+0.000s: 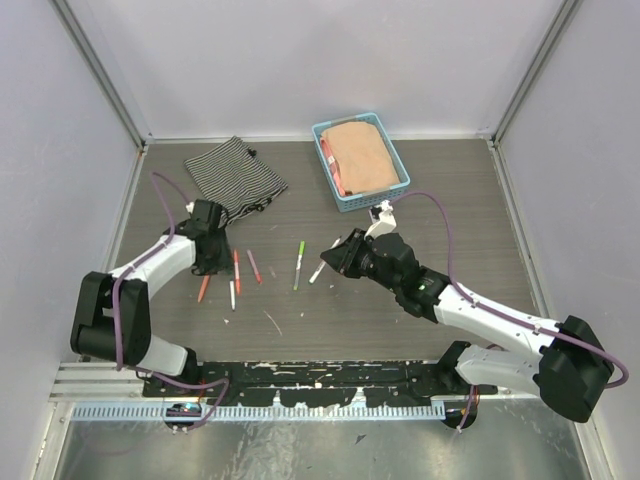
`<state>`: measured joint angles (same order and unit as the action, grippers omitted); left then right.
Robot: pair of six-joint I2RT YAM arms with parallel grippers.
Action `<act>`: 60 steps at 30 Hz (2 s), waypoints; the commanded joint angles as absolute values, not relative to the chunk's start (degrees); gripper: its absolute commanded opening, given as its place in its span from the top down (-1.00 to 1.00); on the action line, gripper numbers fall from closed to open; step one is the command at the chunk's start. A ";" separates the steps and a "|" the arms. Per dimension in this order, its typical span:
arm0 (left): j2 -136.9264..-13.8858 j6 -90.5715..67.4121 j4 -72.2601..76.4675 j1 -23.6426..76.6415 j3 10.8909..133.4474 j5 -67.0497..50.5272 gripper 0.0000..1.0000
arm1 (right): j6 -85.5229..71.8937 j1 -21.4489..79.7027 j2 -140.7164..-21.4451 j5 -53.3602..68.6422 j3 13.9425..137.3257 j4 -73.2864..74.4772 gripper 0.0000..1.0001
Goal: Insert the pens into the pen caps
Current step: Pick up the pen cap from the center of the board, then place the pen cap at the center of the board.
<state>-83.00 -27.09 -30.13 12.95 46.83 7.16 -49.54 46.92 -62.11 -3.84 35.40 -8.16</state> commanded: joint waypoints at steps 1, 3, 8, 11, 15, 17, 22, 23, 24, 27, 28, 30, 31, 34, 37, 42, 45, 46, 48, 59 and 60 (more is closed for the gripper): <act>-84.81 -26.29 -27.28 12.33 48.03 4.35 0.07 | -48.33 47.11 -60.57 -5.15 37.85 -9.61 1.00; -85.58 -26.19 -26.99 12.23 48.19 3.79 0.09 | -48.25 47.15 -60.54 -5.27 37.86 -9.50 1.00; -86.99 -26.11 -26.47 12.12 48.87 3.59 0.11 | -48.09 47.12 -60.36 -5.27 37.86 -9.08 1.00; -88.20 -26.10 -26.37 12.13 49.34 3.78 0.14 | -47.84 47.09 -60.10 -5.36 37.84 -8.88 1.00; -89.48 -26.02 -26.41 12.13 49.87 4.18 0.20 | -47.49 47.15 -59.47 -5.84 38.12 -8.17 1.00; -89.87 -26.02 -26.41 12.13 50.11 4.44 0.21 | -47.30 47.11 -59.27 -6.06 38.17 -7.86 1.00; -91.02 -25.84 -26.28 12.11 50.60 5.05 0.22 | -47.09 47.11 -58.86 -6.39 38.04 -7.59 1.00; -91.25 -25.84 -26.28 12.05 50.68 5.05 0.23 | -47.08 47.12 -58.76 -6.41 37.91 -7.42 1.00; -91.42 -25.85 -26.36 12.09 50.76 5.01 0.25 | -47.06 47.11 -58.67 -6.48 37.93 -7.34 1.00; -91.54 -25.84 -26.48 12.04 50.79 4.92 0.36 | -47.03 47.13 -58.26 -6.82 37.78 -7.05 1.00; -91.46 -25.78 -26.49 12.00 50.75 4.86 0.40 | -47.02 47.11 -58.15 -6.97 37.76 -6.97 1.00; -91.25 -25.68 -26.53 12.03 50.73 4.78 0.47 | -47.02 47.11 -58.03 -7.10 37.71 -6.86 1.00; -91.12 -25.71 -26.66 12.04 50.79 4.71 0.49 | -46.98 47.13 -58.00 -7.05 37.68 -6.87 1.00; -90.01 -25.59 -27.00 12.04 50.71 4.76 0.52 | -47.07 47.12 -57.82 -7.09 37.66 -6.86 1.00; -87.46 -25.66 -28.45 12.11 50.55 5.10 0.52 | -47.02 47.11 -57.34 -7.48 37.55 -6.47 1.00; -79.69 -26.17 -30.46 13.50 49.75 6.06 0.49 | -48.13 47.20 -54.05 -11.33 35.23 -6.45 1.00; -76.62 -26.41 -31.24 17.15 50.30 6.10 0.48 | -48.85 47.33 -50.87 -15.60 33.83 -5.72 1.00; -75.97 -26.71 -31.09 18.82 50.52 6.17 0.47 | -48.82 47.36 -49.85 -16.74 33.50 -5.33 1.00; -75.50 -27.65 -30.97 22.73 51.31 6.20 0.49 | -48.58 47.38 -47.50 -18.77 33.18 -4.18 1.00; -88.06 -31.77 -26.74 44.32 60.04 9.30 0.52 | -45.36 47.38 -33.80 -31.72 35.12 8.92 1.00; -89.70 -31.92 -26.46 45.74 61.10 9.35 0.53 | -45.35 47.39 -32.77 -32.63 35.23 10.23 1.00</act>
<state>-84.40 -30.48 -28.93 41.56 56.99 7.64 -46.76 47.16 -36.32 -25.26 33.21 5.02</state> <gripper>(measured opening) 0.247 0.203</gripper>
